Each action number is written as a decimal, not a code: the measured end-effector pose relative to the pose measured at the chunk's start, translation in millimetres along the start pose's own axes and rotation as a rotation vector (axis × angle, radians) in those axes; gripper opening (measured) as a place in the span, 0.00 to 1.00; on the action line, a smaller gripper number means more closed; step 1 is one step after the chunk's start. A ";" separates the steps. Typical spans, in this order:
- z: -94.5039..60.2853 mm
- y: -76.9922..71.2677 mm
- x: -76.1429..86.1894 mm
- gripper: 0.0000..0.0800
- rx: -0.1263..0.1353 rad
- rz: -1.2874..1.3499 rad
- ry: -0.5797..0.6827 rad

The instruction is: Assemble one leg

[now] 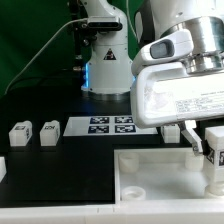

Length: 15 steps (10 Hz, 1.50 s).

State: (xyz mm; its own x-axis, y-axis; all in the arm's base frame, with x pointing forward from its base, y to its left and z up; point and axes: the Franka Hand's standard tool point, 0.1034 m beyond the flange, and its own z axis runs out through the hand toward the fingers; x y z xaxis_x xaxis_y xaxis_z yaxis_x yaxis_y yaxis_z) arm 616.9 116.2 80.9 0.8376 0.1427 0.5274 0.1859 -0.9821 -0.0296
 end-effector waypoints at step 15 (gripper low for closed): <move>11.5 -0.8 -10.7 0.78 -0.011 0.026 0.031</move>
Offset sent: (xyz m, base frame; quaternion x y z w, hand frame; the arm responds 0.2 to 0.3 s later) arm 0.0015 0.0062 -0.0098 -0.0038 0.0099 0.0047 0.9999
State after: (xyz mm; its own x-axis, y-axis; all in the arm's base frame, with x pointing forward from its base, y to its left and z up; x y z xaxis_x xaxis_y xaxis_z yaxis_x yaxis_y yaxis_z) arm 613.8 116.9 65.5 0.8254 0.1134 0.5530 0.1588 -0.9867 -0.0347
